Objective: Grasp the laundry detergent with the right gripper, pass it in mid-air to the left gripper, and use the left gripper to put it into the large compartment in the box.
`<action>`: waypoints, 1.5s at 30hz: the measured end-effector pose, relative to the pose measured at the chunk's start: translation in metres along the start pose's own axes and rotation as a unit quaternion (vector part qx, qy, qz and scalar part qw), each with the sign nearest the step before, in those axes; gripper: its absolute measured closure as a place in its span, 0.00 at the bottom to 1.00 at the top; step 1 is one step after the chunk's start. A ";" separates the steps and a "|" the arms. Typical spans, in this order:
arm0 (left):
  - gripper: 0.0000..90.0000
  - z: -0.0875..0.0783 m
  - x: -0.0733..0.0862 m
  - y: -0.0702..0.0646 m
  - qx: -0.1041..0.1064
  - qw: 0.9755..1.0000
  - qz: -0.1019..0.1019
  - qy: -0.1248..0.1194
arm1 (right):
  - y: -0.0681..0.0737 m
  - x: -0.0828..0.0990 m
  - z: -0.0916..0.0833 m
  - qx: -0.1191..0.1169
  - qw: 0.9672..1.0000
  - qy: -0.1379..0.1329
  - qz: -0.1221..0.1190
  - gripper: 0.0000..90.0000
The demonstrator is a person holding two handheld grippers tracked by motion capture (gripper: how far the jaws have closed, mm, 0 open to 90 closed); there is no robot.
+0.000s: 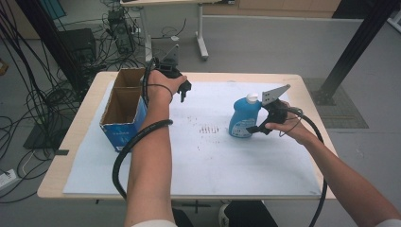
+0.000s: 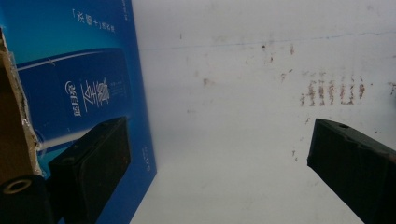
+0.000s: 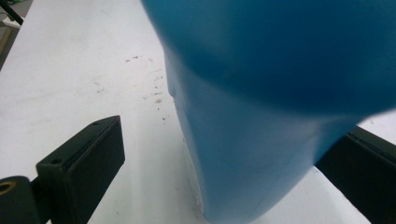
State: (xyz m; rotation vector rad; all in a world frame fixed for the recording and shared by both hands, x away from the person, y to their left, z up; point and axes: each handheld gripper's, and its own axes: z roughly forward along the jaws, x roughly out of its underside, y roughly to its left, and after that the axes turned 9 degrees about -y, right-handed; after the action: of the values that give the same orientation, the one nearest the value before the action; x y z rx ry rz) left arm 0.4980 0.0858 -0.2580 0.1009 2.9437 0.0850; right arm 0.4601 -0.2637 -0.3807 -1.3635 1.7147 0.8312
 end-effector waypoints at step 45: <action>0.07 -0.005 0.002 0.000 0.001 1.000 0.002 -0.006 | 0.000 0.000 0.007 0.006 0.999 -0.031 0.008 0.03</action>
State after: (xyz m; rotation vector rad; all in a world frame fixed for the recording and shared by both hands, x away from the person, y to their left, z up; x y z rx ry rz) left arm 0.4951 0.0859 -0.2534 0.1077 2.9313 0.0812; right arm 0.4615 -0.2580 -0.3838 -1.3041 1.6814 0.8610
